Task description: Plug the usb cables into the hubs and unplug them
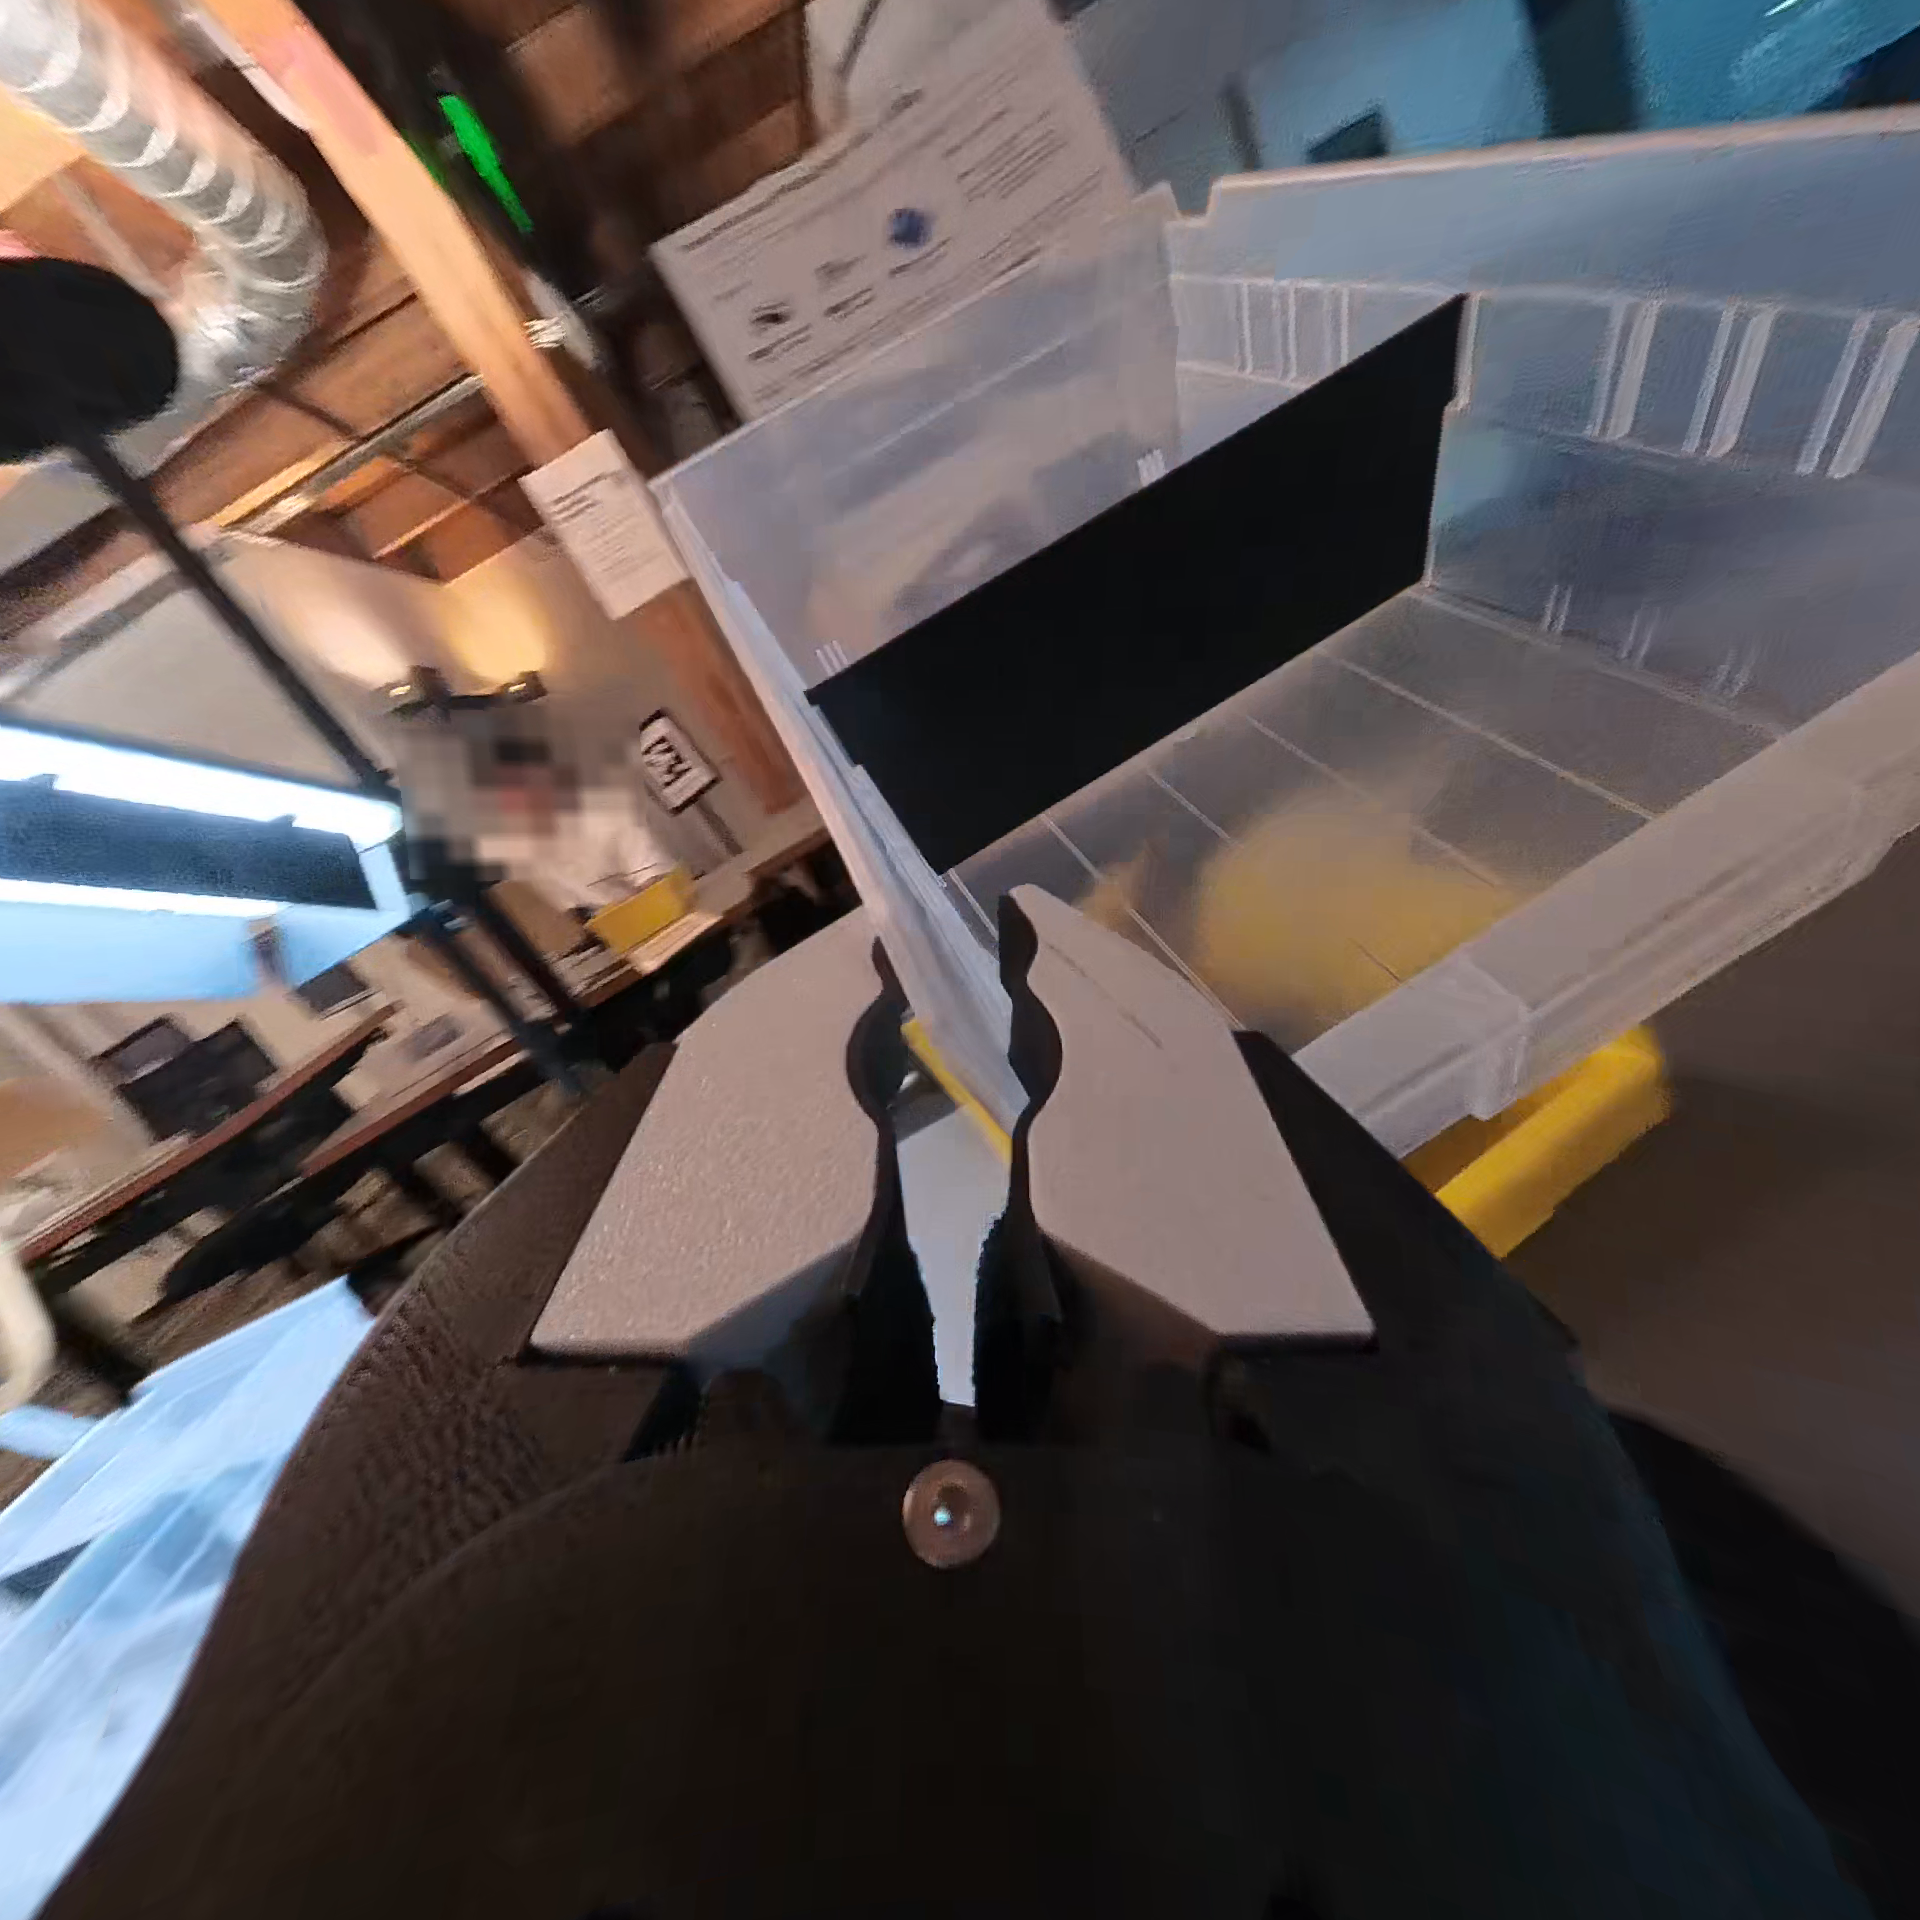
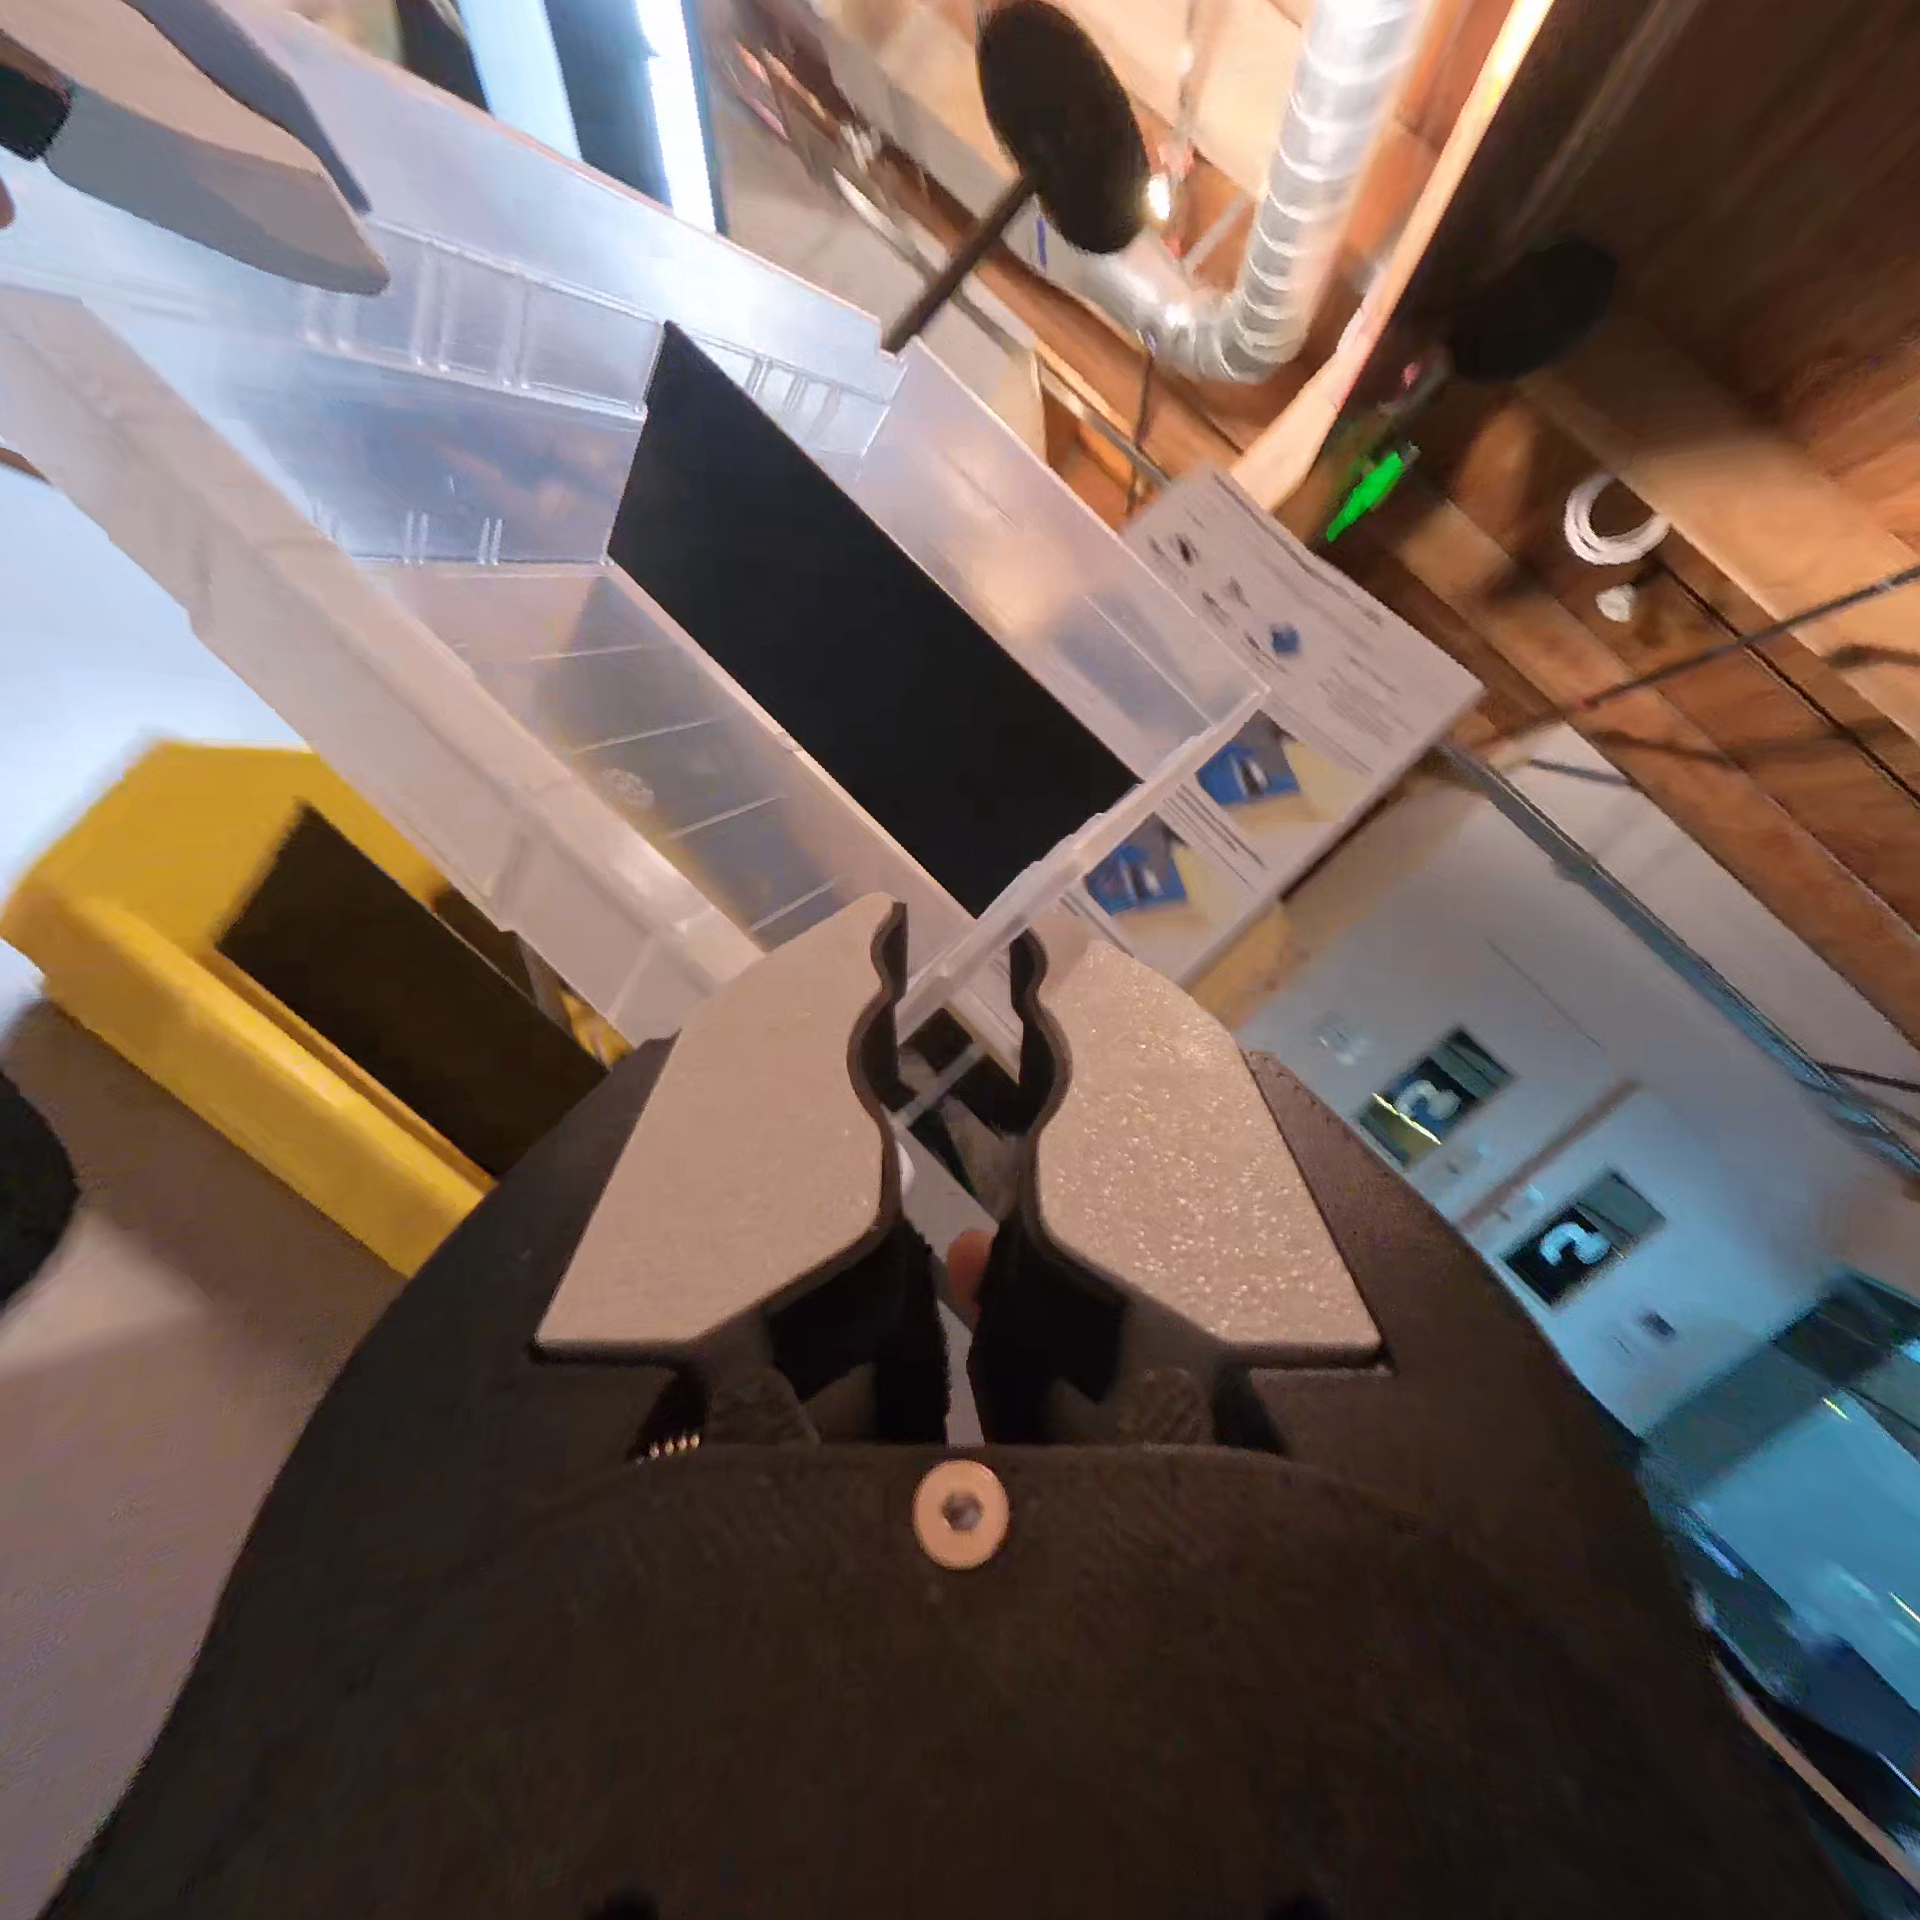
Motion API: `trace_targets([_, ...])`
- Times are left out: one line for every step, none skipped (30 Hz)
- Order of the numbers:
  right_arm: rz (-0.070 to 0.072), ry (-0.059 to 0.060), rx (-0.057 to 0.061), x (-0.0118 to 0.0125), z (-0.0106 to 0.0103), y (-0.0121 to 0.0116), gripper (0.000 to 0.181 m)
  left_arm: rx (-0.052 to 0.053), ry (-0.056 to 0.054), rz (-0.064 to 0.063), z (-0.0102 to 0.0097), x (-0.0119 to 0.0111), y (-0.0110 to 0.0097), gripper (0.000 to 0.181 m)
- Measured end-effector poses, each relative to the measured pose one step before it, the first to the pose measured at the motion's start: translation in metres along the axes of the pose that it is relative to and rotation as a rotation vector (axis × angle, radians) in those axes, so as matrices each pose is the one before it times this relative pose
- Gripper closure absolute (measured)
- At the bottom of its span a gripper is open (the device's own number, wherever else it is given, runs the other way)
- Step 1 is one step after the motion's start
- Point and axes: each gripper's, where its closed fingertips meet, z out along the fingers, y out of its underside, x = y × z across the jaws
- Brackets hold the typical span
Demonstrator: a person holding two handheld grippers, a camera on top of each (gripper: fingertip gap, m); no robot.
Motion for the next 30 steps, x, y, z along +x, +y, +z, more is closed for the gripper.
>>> trace_targets([-0.0097, 0.0164, -0.0387, 0.01367, -0.01016, 0.01411, 0.163, 0.0059, 0.0434, -0.0038, 0.01286, 0.01916, -0.00661, 0.166])
trace_targets([-0.0042, 0.0164, -0.0454, 0.01332, -0.00937, 0.01583, 0.163, 0.0063, 0.0443, -0.0048, 0.01363, 0.01969, -0.00609, 0.166])
trace_targets([0.0022, 0.019, -0.049, 0.01324, -0.00848, 0.01693, 0.163, 0.0056, 0.0447, -0.0079, 0.0143, 0.02, -0.00549, 0.165])
trace_targets([0.0061, 0.0225, -0.0485, 0.01273, -0.00744, 0.01755, 0.163, 0.0003, 0.0414, -0.0081, 0.01495, 0.01981, -0.00401, 0.165])
trace_targets([0.008, 0.024, -0.0484, 0.0121, -0.0062, 0.01823, 0.163, -0.0024, 0.0387, -0.0041, 0.0153, 0.01949, -0.00278, 0.166])
trace_targets([0.0098, 0.0215, -0.0485, 0.01065, -0.0048, 0.01873, 0.163, -0.002, 0.0363, -0.0007, 0.01568, 0.01891, -0.00142, 0.165])
trace_targets([0.0106, 0.0186, -0.0458, 0.00903, -0.00344, 0.01885, 0.164, -0.0038, 0.035, -0.0017, 0.01564, 0.01771, 0.00009, 0.165])
trace_targets([0.0114, 0.0166, -0.0408, 0.00745, -0.00216, 0.01853, 0.164, -0.0064, 0.0359, -0.0041, 0.01517, 0.01673, 0.0011, 0.165])
trace_targets([0.013, 0.0126, -0.0371, 0.00561, -0.00107, 0.01829, 0.164, -0.0094, 0.0341, -0.0016, 0.01478, 0.01526, 0.0025, 0.165])
trace_targets([0.0129, 0.0073, -0.0352, 0.00413, -0.00015, 0.01781, 0.164, -0.0126, 0.0321, -0.0038, 0.01426, 0.01383, 0.00368, 0.165])
trace_targets([0.0101, 0.0034, -0.0323, 0.00331, 0.001, 0.0168, 0.164, -0.0147, 0.0303, -0.0008, 0.0136, 0.01296, 0.00484, 0.165])
trace_targets([0.0069, 0.0013, -0.029, 0.00296, 0.0019, 0.01541, 0.164, -0.0148, 0.0296, -0.0048, 0.01256, 0.01209, 0.00544, 0.165])
trace_targets([0.0071, -0.0011, -0.0262, 0.00253, 0.00266, 0.01377, 0.165, -0.0156, 0.0265, -0.0068, 0.01132, 0.01084, 0.00574, 0.165])
trace_targets([0.0071, -0.0036, -0.0269, 0.0013, 0.00308, 0.01261, 0.165, -0.0144, 0.021, -0.0057, 0.01011, 0.00905, 0.00579, 0.165])
trace_targets([-0.0003, -0.0044, -0.0292, -0.00002, 0.00317, 0.01203, 0.165, -0.0146, 0.0177, -0.0092, 0.0092, 0.00765, 0.00613, 0.165])
trace_targets([-0.009, -0.0044, -0.0297, -0.00092, 0.00331, 0.01117, 0.165, -0.0123, 0.0135, -0.004, 0.00817, 0.00623, 0.00593, 0.165])
trace_targets([-0.0099, -0.0047, -0.0292, -0.00178, 0.00366, 0.01016, 0.165, -0.0105, 0.0087, 0.0028, 0.00728, 0.00492, 0.00577, 0.165])
trace_targets([-0.0059, -0.0046, -0.0276, -0.00247, 0.0037, 0.00915, 0.164, -0.0114, 0.0069, 0.0019, 0.00622, 0.00393, 0.00518, 0.165])
trace_targets([-0.0016, -0.0034, -0.0233, -0.00248, 0.00353, 0.00776, 0.164, -0.0101, 0.0061, 0.0014, 0.00535, 0.00303, 0.00455, 0.165])
trace_targets([0.0035, -0.0025, -0.0177, -0.00248, 0.00322, 0.00636, 0.164, -0.0093, 0.0055, 0.0027, 0.0045, 0.00226, 0.00399, 0.165])
trace_targets([0.0064, -0.003, -0.0145, -0.00215, 0.00277, 0.00519, 0.164, -0.0083, 0.0043, 0.0023, 0.00396, 0.00189, 0.00364, 0.165])
trace_targets([0.0021, -0.0032, -0.0137, -0.00173, 0.0021, 0.00415, 0.164, -0.0062, 0.0049, -0.0003, 0.00332, 0.00171, 0.00355, 0.165])
trace_targets([-0.0048, -0.0027, -0.0138, -0.00109, 0.0014, 0.00307, 0.164, -0.0071, 0.0069, -0.0028, 0.00277, 0.00198, 0.00377, 0.165])
trace_targets([-0.0086, -0.0019, -0.0084, -0.00046, 0.00083, 0.00148, 0.164, -0.0096, 0.0084, -0.009, 0.00238, 0.0021, 0.00403, 0.164])
trace_targets([-0.0065, 0.001, -0.0081, 0.00027, 0.00064, 0.00098, 0.164, -0.0059, 0.0101, -0.0174, 0.00168, 0.00154, 0.00331, 0.163])
trace_targets([-0.0036, 0.0008, -0.0145, 0.0005, 0.00074, 0.00214, 0.164, -0.0088, 0.0299, -0.0164, 0.00134, 0.00298, 0.00284, 0.16])
trace_targets([-0.0003, -0.0052, -0.016, 0.00026, 0.00098, 0.00284, 0.163, -0.0276, 0.0452, -0.006, 0.00087, 0.00441, 0.00416, 0.155])
trace_targets([0.0097, -0.0136, -0.0036, -0.00019, 0.00044, 0.00141, 0.163, -0.0279, 0.052, 0.0073, -0.0008, 0.00526, 0.00295, 0.148])
trace_targets([0.0208, -0.0209, 0.0042, -0.00066, -0.00066, 0.00015, 0.162, -0.0036, 0.0349, 0.0079, -0.00481, 0.00365, -0.00188, 0.139])
trace_targets([0.022, -0.0158, 0.0006, 0.00057, -0.00161, 0.00022, 0.157, -0.0023, 0.0027, 0.0146, -0.00767, -0.00021, -0.00275, 0.127])
